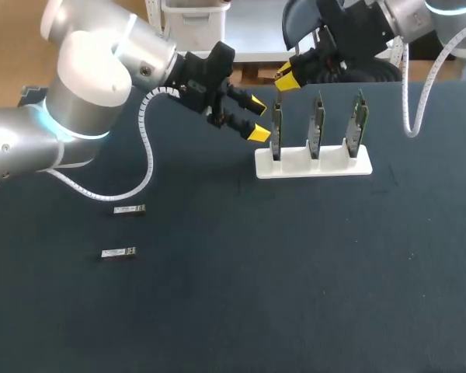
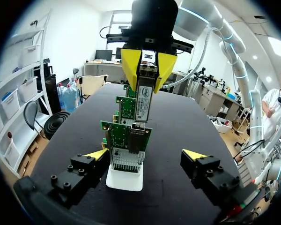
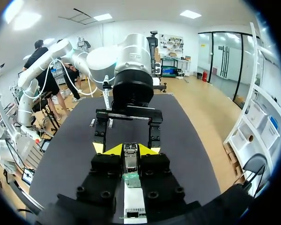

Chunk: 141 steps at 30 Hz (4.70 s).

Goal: Pick up the optical module with the left hand, and insert it into the network port with the right hand.

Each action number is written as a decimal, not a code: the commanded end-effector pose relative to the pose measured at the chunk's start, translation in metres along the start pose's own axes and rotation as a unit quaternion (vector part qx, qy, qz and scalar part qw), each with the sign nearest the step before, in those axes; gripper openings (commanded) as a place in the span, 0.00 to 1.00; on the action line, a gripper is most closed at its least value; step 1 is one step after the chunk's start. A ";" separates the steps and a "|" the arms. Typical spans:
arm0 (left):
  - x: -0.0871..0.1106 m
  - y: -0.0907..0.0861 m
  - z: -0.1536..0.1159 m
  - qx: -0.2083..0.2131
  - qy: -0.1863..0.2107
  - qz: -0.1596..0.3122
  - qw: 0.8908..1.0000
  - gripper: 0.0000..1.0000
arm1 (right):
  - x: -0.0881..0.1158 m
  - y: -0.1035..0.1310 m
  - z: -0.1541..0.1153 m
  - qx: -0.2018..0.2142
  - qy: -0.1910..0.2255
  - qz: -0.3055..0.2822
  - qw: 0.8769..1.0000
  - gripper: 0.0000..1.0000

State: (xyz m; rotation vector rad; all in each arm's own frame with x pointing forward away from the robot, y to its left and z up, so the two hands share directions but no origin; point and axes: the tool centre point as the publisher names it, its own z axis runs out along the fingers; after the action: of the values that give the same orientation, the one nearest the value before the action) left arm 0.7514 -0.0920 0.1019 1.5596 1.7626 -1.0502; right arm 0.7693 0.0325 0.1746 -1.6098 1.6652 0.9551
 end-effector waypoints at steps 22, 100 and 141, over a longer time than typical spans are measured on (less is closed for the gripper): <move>-0.001 0.002 0.001 0.002 0.002 0.000 1.000 1.00 | 0.009 0.000 0.007 -0.012 0.001 0.014 1.000 0.00; -0.001 0.002 0.001 0.002 0.002 0.000 1.000 1.00 | 0.006 -0.007 0.006 -0.023 -0.019 0.028 0.999 0.00; -0.001 0.002 0.001 0.002 0.002 0.000 1.000 1.00 | 0.036 -0.012 0.028 -0.033 0.017 0.063 0.997 0.00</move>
State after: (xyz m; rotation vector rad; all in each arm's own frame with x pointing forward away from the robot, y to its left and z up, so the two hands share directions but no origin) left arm 0.7515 -0.0920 0.1018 1.5597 1.7624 -1.0503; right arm 0.7745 0.0369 0.1393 -1.5831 1.7898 1.0554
